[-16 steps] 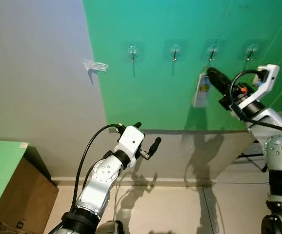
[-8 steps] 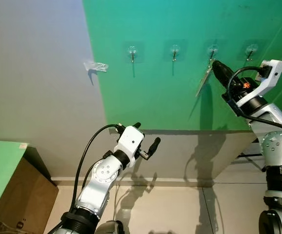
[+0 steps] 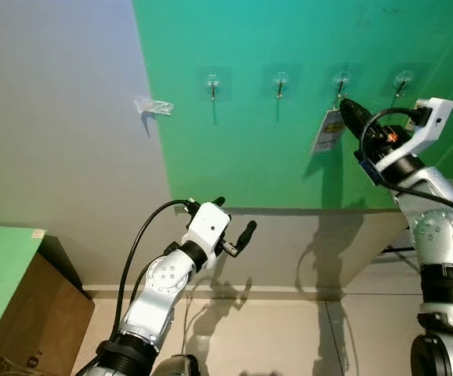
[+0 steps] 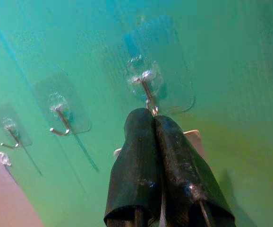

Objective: Hang keys on a hook

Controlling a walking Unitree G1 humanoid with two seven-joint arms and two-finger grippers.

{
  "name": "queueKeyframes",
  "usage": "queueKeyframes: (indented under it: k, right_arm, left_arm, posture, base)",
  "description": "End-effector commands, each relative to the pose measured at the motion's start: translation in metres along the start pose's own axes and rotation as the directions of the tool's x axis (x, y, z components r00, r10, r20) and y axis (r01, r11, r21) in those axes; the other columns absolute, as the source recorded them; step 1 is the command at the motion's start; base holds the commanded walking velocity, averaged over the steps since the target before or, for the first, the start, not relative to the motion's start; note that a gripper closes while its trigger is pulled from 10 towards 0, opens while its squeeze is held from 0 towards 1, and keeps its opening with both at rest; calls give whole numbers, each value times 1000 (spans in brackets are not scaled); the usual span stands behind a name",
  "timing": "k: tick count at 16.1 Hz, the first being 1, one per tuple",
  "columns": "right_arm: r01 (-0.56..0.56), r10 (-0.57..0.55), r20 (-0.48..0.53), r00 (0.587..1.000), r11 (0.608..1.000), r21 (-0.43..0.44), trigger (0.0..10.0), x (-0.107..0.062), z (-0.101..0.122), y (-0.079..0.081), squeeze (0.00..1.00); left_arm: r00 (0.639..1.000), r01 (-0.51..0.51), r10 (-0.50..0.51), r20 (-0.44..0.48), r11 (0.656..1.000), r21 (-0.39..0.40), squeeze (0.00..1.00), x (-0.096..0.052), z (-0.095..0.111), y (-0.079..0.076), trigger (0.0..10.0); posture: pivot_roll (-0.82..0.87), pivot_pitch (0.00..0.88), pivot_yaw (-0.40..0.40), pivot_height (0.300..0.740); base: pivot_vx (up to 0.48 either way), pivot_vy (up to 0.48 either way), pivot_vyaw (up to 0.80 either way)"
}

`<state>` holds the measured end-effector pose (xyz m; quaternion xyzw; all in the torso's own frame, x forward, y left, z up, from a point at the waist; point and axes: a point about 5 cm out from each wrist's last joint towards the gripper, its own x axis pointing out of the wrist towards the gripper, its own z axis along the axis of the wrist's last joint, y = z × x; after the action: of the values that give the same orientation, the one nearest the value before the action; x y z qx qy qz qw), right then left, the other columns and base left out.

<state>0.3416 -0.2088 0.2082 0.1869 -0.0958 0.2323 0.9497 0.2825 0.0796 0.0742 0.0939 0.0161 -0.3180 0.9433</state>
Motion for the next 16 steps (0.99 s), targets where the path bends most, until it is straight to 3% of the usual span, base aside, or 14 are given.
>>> queueKeyframes:
  k: [1, 7, 12, 16]
  right_arm:
    - [26, -26, 36, 999, 999, -18, 0, 1, 8, -4, 0]
    - [69, -69, 49, 996, 997, -16, 0, 4, 7, -10, 0]
    - [175, -175, 35, 984, 985, 2, 0, 3, 2, -24, 0]
    - [275, -277, 2, 961, 955, 113, 0, -4, -9, -37, 0]
  left_arm:
    - [1000, 6, -6, 12, 1000, 8, 0, 0, 3, 0, 10000]
    - [1000, 10, -10, 12, 1000, 8, 0, -1, 3, -1, 10000]
    - [1000, 12, -12, 11, 1000, 8, 0, -1, 3, -1, 10000]
    - [1000, 11, -11, 9, 1000, 6, 0, -1, 3, -1, 10000]
  posture:
    - [-62, 49, 14, 740]
    - [-63, 57, 23, 740]
    - [-62, 57, 21, 740]
    - [-62, 59, 18, 740]
  base:
    - [0, 0, 0]
    - [0, 0, 0]
    - [0, 0, 0]
    - [0, 0, 0]
